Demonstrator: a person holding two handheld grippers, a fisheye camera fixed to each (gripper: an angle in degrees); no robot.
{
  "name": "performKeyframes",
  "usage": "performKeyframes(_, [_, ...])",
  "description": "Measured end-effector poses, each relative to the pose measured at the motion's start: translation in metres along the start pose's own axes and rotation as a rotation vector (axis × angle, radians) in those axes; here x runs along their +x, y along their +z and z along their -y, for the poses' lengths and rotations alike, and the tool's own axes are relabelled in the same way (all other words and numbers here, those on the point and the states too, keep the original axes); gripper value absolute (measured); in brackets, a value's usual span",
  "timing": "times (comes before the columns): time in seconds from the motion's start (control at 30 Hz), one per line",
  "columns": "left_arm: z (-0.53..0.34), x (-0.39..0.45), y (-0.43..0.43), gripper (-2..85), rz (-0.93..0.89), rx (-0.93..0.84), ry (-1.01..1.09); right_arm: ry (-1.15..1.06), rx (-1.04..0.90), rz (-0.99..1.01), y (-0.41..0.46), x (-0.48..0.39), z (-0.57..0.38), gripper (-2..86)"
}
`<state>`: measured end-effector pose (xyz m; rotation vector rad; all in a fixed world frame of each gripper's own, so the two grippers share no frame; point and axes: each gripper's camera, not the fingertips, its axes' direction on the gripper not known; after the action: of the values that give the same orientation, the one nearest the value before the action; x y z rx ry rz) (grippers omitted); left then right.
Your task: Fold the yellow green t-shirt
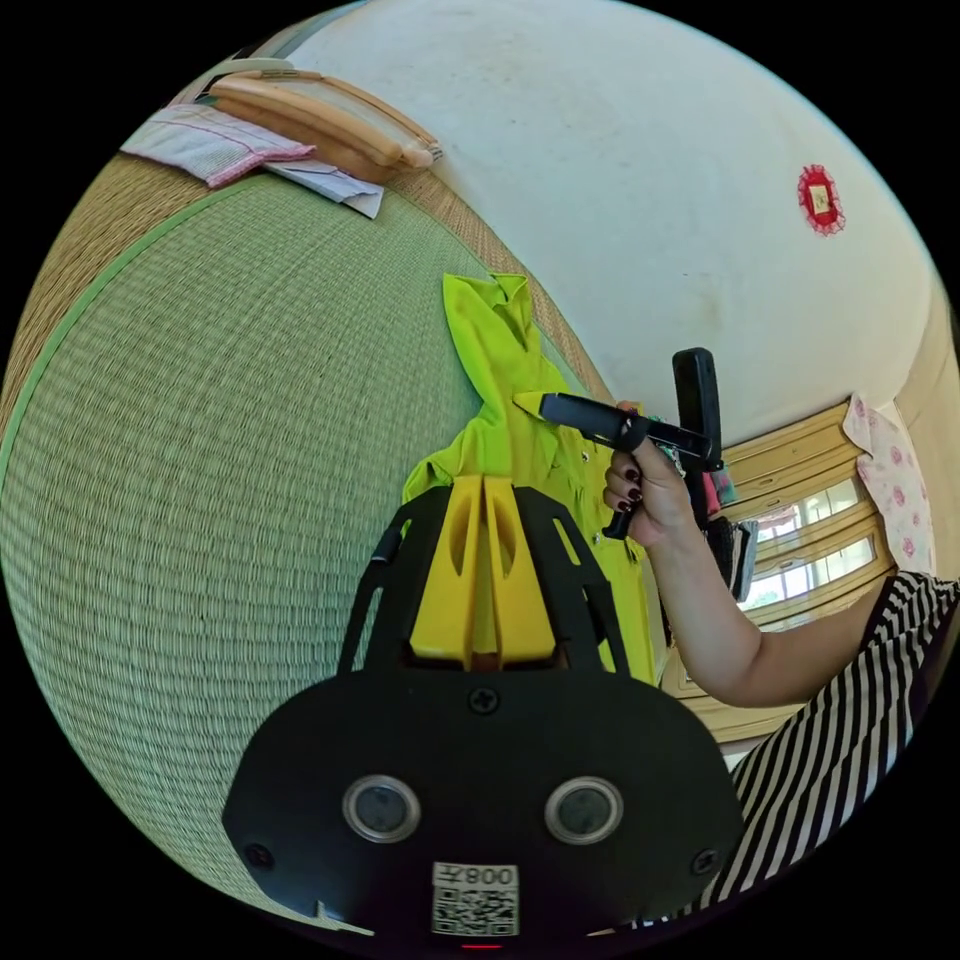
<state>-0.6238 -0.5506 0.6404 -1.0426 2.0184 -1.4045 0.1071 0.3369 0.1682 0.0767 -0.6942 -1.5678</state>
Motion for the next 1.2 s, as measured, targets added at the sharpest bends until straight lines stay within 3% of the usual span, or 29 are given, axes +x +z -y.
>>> performKeyframes(0.27, [-0.011, -0.006, 0.014, 0.2, -0.017, 0.078, -0.009, 0.027, 0.023, -0.056, -0.075, -0.049, -0.065, 0.1])
performKeyframes(0.47, [-0.020, 0.010, 0.027, 0.2, -0.019, 0.051, 0.019, 0.212, 0.014, -0.072, -0.129, -0.058, -0.162, 0.0])
performKeyframes(0.83, [-0.091, 0.074, 0.106, 0.3, -0.052, -0.294, 0.106, 0.394, 0.033, -0.087, -0.191, -0.097, -0.287, 0.1])
performKeyframes(1.2, [-0.118, 0.111, 0.173, 0.3, -0.023, -0.418, 0.152, 0.409, 0.068, -0.286, -0.226, -0.118, -0.316, 2.5])
